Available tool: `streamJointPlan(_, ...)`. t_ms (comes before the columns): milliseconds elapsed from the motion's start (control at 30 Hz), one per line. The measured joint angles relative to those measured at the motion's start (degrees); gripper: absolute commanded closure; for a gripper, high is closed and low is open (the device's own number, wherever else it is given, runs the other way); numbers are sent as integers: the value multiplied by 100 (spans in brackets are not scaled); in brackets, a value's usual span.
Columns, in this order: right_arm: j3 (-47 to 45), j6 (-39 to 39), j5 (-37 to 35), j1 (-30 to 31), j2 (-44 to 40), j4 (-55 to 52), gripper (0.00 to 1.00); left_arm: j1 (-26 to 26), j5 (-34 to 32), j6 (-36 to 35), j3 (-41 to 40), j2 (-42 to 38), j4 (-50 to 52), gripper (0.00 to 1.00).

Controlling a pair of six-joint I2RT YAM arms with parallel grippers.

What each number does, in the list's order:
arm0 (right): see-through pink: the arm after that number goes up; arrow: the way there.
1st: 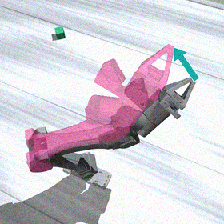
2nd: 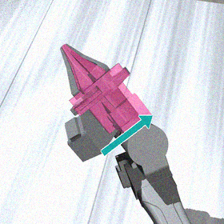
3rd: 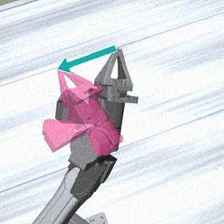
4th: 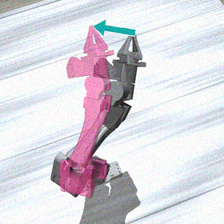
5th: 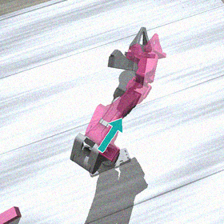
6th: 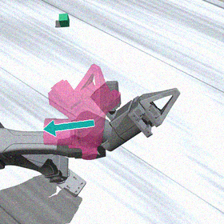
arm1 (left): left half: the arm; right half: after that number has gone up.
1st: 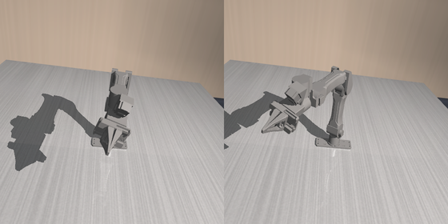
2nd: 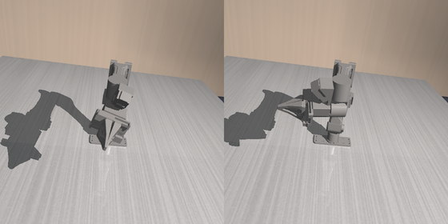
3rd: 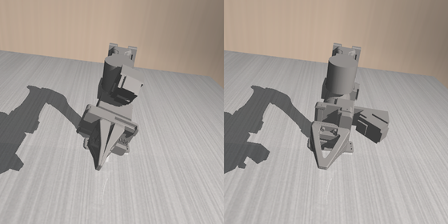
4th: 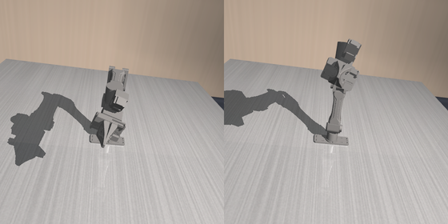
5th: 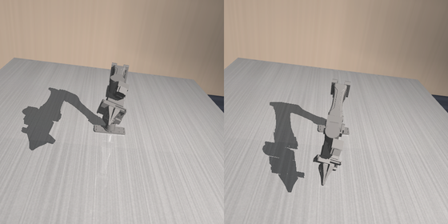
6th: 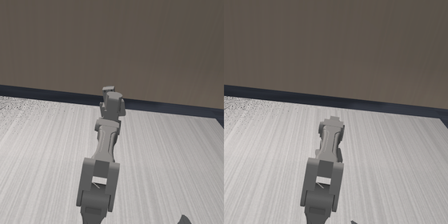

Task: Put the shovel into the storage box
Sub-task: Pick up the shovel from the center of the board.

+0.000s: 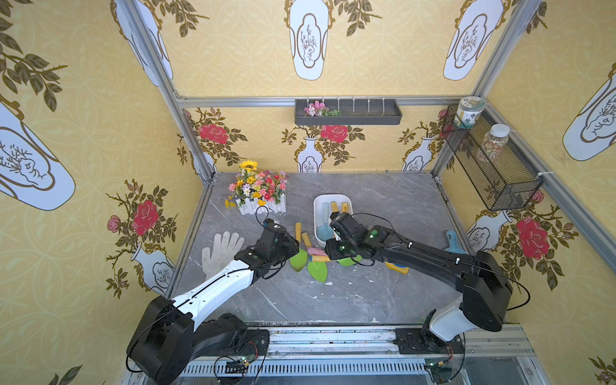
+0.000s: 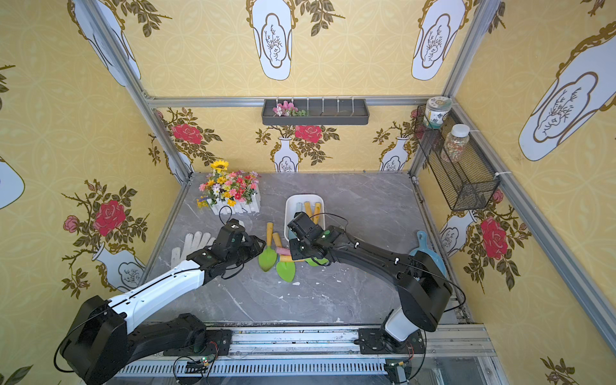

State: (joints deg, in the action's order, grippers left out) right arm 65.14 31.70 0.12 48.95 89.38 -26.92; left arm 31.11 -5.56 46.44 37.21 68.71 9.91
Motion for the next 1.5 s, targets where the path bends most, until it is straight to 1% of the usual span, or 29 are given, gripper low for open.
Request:
streamJointPlan(200, -160, 105, 133, 166, -15, 258, 52, -251, 90, -146, 105, 431, -48, 59)
streamJointPlan(400, -262, 131, 149, 197, -42, 330, 52, -376, 208, -249, 240, 905, -190, 62)
streamJointPlan(700, -284, 149, 151, 219, -42, 369, 52, -385, 378, -387, 568, 1749, -428, 63)
streamJointPlan(1033, -407, 254, 146, 243, -116, 457, 52, -385, 337, -682, 1123, 2542, -463, 65)
streamJointPlan(1500, -409, 254, 125, 243, -98, 459, 52, -385, 254, -872, 1349, 3091, -516, 66)
